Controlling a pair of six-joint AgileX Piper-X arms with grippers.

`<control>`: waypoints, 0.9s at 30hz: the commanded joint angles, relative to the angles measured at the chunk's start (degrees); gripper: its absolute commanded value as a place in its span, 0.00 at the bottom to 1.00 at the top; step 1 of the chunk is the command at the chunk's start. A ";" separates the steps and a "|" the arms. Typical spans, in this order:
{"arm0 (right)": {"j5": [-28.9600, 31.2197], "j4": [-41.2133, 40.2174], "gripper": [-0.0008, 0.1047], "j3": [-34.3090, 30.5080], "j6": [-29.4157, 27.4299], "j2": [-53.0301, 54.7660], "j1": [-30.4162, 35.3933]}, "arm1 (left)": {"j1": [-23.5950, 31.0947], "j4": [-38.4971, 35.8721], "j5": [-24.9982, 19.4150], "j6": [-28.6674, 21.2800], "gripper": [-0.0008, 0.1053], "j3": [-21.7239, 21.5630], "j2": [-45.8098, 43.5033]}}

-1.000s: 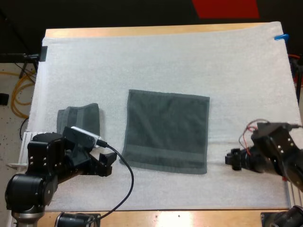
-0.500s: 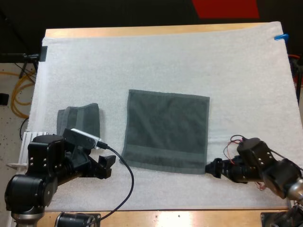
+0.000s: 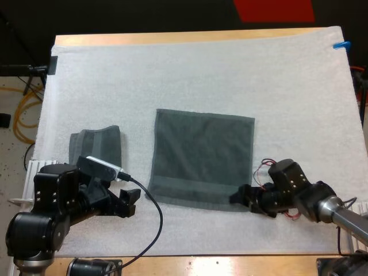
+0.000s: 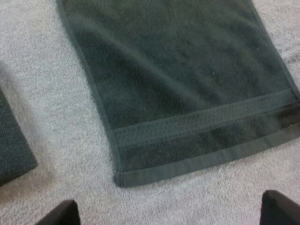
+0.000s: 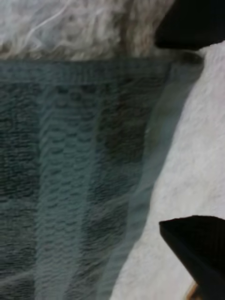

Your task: Pick towel from pile fold and stack

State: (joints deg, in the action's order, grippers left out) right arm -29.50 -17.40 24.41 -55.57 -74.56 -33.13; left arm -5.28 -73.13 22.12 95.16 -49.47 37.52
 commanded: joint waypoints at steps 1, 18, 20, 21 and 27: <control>-1.10 1.57 0.69 0.14 0.51 -1.07 0.24 | -0.33 0.09 -0.58 -0.29 0.70 -0.33 -0.24; 0.03 1.71 0.01 0.14 0.00 -3.54 0.24 | -0.57 1.86 -0.58 -1.23 0.70 -0.16 0.24; 0.12 1.66 0.01 0.14 -0.35 -3.30 0.24 | -1.48 2.68 -0.44 -1.23 0.70 0.22 1.26; 0.12 1.48 0.01 0.14 -0.38 -3.10 0.24 | -2.30 3.12 -0.45 -1.23 0.70 0.51 2.02; 3.23 -6.05 0.01 0.14 -5.95 0.08 0.24 | -7.60 6.15 -0.45 -1.20 0.70 4.25 8.71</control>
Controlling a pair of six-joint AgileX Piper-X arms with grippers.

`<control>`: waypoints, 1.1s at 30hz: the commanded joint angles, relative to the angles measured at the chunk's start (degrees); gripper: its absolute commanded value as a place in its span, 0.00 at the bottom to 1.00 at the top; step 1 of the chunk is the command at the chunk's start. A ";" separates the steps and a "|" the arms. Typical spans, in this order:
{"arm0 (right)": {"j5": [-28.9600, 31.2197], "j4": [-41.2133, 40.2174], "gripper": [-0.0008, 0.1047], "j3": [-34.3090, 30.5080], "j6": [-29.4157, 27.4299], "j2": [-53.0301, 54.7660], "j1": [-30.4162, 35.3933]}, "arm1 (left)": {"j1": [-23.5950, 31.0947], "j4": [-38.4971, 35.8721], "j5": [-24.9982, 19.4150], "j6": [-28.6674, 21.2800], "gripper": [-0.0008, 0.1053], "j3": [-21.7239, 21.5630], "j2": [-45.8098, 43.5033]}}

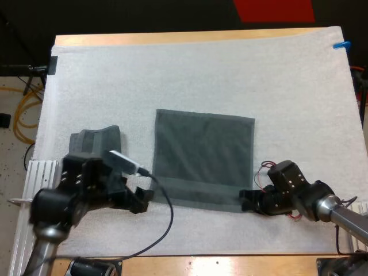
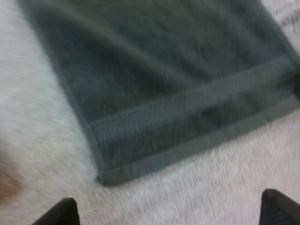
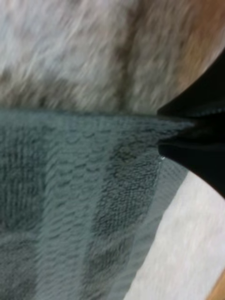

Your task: Pick towel from pile fold and stack

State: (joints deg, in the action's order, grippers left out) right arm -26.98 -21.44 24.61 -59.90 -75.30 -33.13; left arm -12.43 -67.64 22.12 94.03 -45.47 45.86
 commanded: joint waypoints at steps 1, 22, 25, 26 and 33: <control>1.29 -3.03 0.01 -0.07 -2.31 1.28 0.24 | -0.92 1.18 -0.45 0.00 0.70 0.85 1.51; 6.54 -9.41 0.01 -0.07 -5.82 5.46 0.24 | -1.86 15.10 7.96 2.01 0.70 5.83 35.37; 6.54 -9.41 0.01 -0.07 -5.82 5.46 0.24 | -1.86 15.48 10.16 2.01 0.70 5.83 38.25; 6.54 -9.41 0.01 -0.07 -5.82 5.46 0.24 | -1.86 15.65 10.76 2.01 0.70 5.83 39.04; 6.54 -9.41 0.01 -0.07 -5.82 5.46 0.24 | -1.86 17.01 16.67 2.01 0.69 5.83 40.87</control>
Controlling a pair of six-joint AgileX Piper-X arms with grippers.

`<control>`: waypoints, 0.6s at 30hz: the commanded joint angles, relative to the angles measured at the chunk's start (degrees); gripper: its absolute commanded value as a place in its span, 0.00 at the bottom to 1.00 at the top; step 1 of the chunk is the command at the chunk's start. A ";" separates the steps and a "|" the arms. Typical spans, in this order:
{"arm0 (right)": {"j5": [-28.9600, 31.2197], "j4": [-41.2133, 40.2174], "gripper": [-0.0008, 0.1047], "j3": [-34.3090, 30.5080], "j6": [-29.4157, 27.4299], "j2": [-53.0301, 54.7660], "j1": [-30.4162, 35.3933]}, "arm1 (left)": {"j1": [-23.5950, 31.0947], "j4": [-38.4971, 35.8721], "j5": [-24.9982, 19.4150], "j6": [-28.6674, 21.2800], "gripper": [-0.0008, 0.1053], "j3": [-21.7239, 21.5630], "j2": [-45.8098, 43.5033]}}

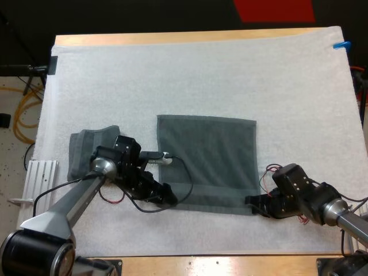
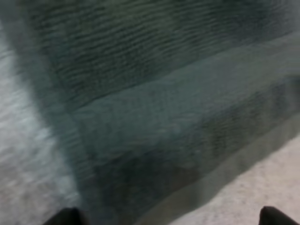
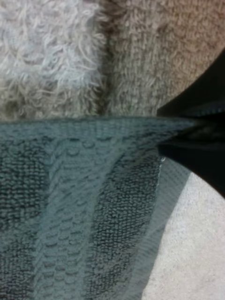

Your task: Pick towel from pile fold and stack

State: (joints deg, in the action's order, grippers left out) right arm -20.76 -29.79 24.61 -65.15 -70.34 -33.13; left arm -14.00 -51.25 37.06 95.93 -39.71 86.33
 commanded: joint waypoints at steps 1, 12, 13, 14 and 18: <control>0.33 -1.06 0.01 -0.07 -0.57 0.50 0.24 | -0.28 0.69 3.06 0.12 0.69 0.07 0.38; 0.33 -1.06 0.01 -0.07 -0.57 0.50 0.24 | -0.28 0.74 5.69 0.24 0.68 0.07 0.38; 0.33 -1.06 0.01 -0.07 -0.57 0.50 0.24 | -0.28 0.74 5.66 0.24 0.68 0.07 0.38; 0.33 -1.06 0.01 -0.07 -0.57 0.50 0.24 | -0.28 0.74 5.50 0.24 0.68 0.07 0.38; 0.33 -1.06 0.01 -0.07 -0.57 0.50 0.24 | -0.28 0.96 4.57 0.30 0.58 0.07 0.38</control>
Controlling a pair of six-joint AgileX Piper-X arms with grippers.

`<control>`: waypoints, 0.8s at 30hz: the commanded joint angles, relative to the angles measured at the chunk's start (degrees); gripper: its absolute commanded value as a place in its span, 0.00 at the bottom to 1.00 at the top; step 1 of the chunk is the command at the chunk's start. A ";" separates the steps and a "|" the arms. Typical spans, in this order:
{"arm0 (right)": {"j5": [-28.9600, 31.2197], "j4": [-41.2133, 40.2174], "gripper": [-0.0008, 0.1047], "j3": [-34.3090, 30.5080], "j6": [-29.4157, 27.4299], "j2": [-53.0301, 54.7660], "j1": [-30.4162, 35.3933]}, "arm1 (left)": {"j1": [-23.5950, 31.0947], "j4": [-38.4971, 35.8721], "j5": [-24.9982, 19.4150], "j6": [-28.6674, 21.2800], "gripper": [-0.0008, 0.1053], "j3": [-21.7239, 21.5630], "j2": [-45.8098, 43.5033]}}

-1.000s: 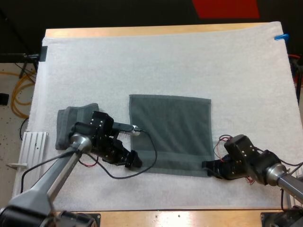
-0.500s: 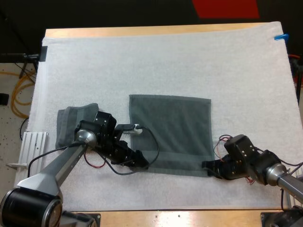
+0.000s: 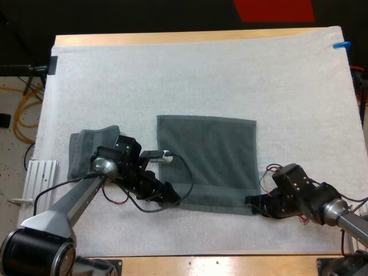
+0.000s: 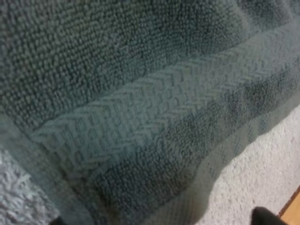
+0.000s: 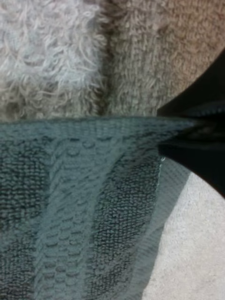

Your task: Pick towel from pile fold and stack

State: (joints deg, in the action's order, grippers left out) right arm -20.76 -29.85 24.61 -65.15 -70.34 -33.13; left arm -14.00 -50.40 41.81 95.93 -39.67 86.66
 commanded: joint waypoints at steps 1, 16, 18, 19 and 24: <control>0.33 -0.99 0.01 -0.07 -0.57 0.50 0.24 | -0.28 0.37 -0.33 0.48 0.54 0.04 0.05; 0.36 -0.99 0.01 -0.07 -0.70 3.44 0.24 | -0.51 -2.93 -0.06 -1.16 0.01 0.04 0.02; 0.35 -1.40 0.01 -0.02 -0.70 5.35 0.24 | -1.27 -5.77 -0.87 -2.65 0.01 0.04 -0.33; 0.35 -3.39 0.01 0.40 -0.70 8.09 0.24 | -3.07 -8.62 -1.22 -2.80 0.01 0.04 -1.41; -0.04 -12.03 0.01 2.46 -0.59 14.41 0.24 | -10.28 -15.22 -1.68 -2.07 0.01 0.04 -6.49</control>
State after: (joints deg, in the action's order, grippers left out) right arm -20.71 -40.22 26.49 -65.29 -56.52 -33.13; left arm -23.84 -64.16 40.38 93.85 -39.67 80.79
